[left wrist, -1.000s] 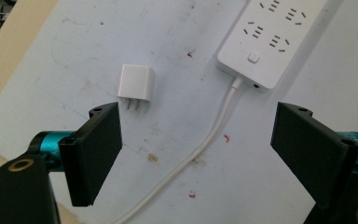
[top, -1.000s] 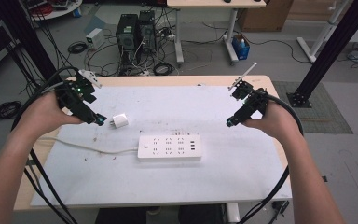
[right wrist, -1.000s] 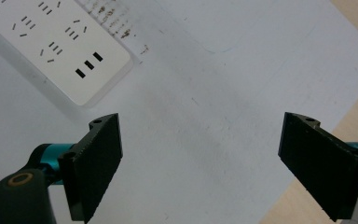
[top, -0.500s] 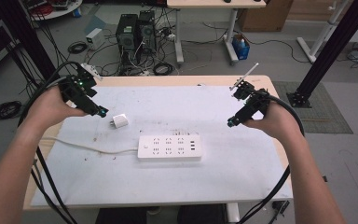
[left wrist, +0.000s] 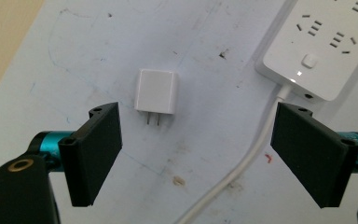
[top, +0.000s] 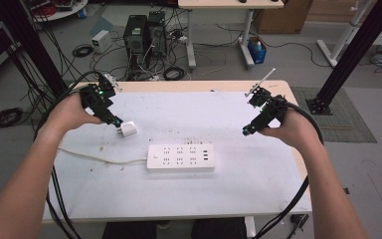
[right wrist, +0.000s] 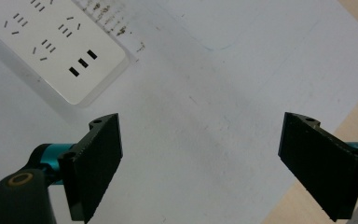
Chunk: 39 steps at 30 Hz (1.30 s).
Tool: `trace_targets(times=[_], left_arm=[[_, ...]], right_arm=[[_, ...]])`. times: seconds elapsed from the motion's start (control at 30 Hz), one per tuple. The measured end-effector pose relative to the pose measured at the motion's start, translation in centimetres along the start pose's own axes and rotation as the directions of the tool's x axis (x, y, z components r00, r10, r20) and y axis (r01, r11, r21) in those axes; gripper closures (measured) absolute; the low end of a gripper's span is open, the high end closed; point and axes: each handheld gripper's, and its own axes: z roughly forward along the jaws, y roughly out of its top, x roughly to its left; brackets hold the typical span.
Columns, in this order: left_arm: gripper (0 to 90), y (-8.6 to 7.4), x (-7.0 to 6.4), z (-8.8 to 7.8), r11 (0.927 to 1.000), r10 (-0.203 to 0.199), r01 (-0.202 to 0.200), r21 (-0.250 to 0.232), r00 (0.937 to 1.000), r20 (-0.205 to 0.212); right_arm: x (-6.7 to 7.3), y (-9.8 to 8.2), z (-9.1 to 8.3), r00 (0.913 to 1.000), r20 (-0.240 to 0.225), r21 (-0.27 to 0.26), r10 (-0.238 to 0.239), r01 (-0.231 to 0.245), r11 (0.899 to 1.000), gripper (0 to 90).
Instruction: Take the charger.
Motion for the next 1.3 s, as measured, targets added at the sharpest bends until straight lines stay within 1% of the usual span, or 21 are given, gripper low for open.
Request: trace_targets(times=[0.03, 0.07, 0.1, 0.13, 0.17, 0.23, 0.27, 0.4, 0.43, 0.5, 0.53, 0.57, 0.63, 0.77, 0.8, 0.9, 0.93, 0.97, 1.07, 1.17, 1.3], left_arm=[[16.5, 0.0, 0.3, 0.7, 0.9996, 0.028, -0.027, -0.012, 0.9996, 0.008], [16.5, 0.0, 0.3, 0.7, 0.9996, 0.028, -0.027, -0.012, 0.9996, 0.008], [16.5, 0.0, 0.7, 1.5, 0.9992, 0.041, -0.041, 0.001, 0.999, 0.02], [16.5, 0.0, 0.7, 1.5, 0.9992, 0.041, -0.041, 0.001, 0.999, 0.02], [16.5, 0.0, 1.0, 2.3, 0.9982, 0.053, -0.054, 0.026, 0.9983, 0.021], [16.5, 0.0, 1.0, 2.3, 0.9982, 0.053, -0.054, 0.026, 0.9983, 0.021], [16.5, 0.0, 1.4, 3.4, 0.997, 0.054, -0.056, 0.053, 0.9979, 0.037], [16.5, -0.2, 2.1, 5.0, 0.9981, 0.024, -0.026, 0.055, 0.9989, 0.04], [16.5, -0.2, 2.1, 5.0, 0.9981, 0.024, -0.026, 0.055, 0.9989, 0.04], [16.5, -0.4, 2.5, 6.3, 0.9964, 0.012, -0.015, 0.083, 0.999, 0.044], [16.5, -0.4, 2.5, 6.3, 0.9964, 0.012, -0.015, 0.083, 0.999, 0.044], [16.5, -0.6, 2.7, 7.2, 0.9952, 0.007, -0.012, 0.097, 0.9988, 0.048], [16.5, -0.7, 2.9, 7.9, 0.9949, -0.002, -0.004, 0.101, 0.9985, 0.055], [16.8, -0.9, 3.4, 9.1, 0.9923, 0.007, -0.014, 0.123, 0.9984, 0.057], [16.8, -0.9, 3.5, 9.5, 0.9925, 0.006, -0.013, 0.121, 0.9986, 0.053], [16.8, -1.0, 3.7, 10.5, 0.9892, 0.015, -0.023, 0.145, 0.9983, 0.056], [16.8, -1.0, 3.8, 10.7, 0.9885, 0.014, -0.022, 0.15, 0.9982, 0.058], [16.8, -1.0, 3.9, 11.1, 0.9865, 0.03, -0.04, 0.159, 0.9976, 0.063], [16.9, -1.0, 4.1, 11.5, 0.9864, 0.023, -0.032, 0.161, 0.998, 0.059], [19.9, -1.1, 4.5, 12.0, 0.9862, 0.013, -0.023, 0.164, 0.9979, 0.064], [22.8, -1.3, 4.7, 12.6, 0.9809, 0.012, -0.024, 0.193, 0.9981, 0.061]], right_arm=[[-0.1, 0.0, 0.1, 1.0, 0.002, 0.01, -0.01, 0.01, 1.0, 12.9], [-0.1, 0.0, 0.1, 1.0, 0.002, 0.01, -0.01, 0.01, 1.0, 12.9], [0.0, 0.0, 0.2, 0.9999, -0.001, 0.006, -0.011, 0.011, 1.0, 12.9], [0.0, 0.0, 0.2, 0.9999, -0.001, 0.006, -0.011, 0.011, 1.0, 12.9], [0.0, 0.0, 0.3, 1.0, -0.002, 0.0, -0.006, 0.006, 1.0, 12.9], [0.1, -0.1, 0.3, 1.0, -0.001, 0.002, -0.002, 0.002, 1.0, 12.9], [0.1, -0.1, 0.5, 1.0, -0.004, 0.005, -0.005, 0.005, 1.0, 12.9], [0.0, -0.1, 0.7, 0.9999, -0.008, 0.006, -0.008, 0.008, 1.0, 12.9], [-0.1, -0.1, 0.7, 1.0, -0.004, 0.003, -0.007, 0.007, 1.0, 12.9], [-0.1, -0.1, 0.7, 1.0, -0.005, 0.0, -0.002, 0.002, 1.0, 12.9], [-0.1, -0.1, 0.7, 1.0, -0.005, 0.0, -0.002, 0.002, 1.0, 12.9], [-0.1, -0.1, 0.8, 1.0, -0.005, -0.002, -0.005, 0.005, 1.0, 12.9], [-0.1, -0.1, 0.8, 0.9999, -0.006, 0.002, -0.01, 0.01, 1.0, 12.9], [-0.1, -0.1, 0.8, 0.9998, -0.008, 0.002, -0.016, 0.016, 1.0, 12.9], [-0.1, -0.2, 0.9, 0.9999, -0.009, 0.0, -0.011, 0.011, 1.0, 12.9], [-0.2, -0.3, 1.0, 0.9999, -0.007, 0.004, -0.012, 0.012, 1.0, 12.9], [-0.1, -0.3, 1.0, 1.0, -0.009, 0.003, -0.002, 0.002, 1.0, 12.9], [-0.1, -0.3, 1.0, 0.9999, -0.01, 0.004, 0.001, -0.001, 1.0, 12.9], [-0.2, -0.3, 1.2, 0.9999, -0.009, 0.008, -0.007, 0.007, 1.0, 12.9], [-0.2, -0.3, 1.2, 0.9999, -0.011, 0.011, -0.012, 0.012, 1.0, 12.9], [0.0, -0.2, 1.3, 0.9998, -0.01, 0.012, -0.017, 0.017, 1.0, 12.9]])
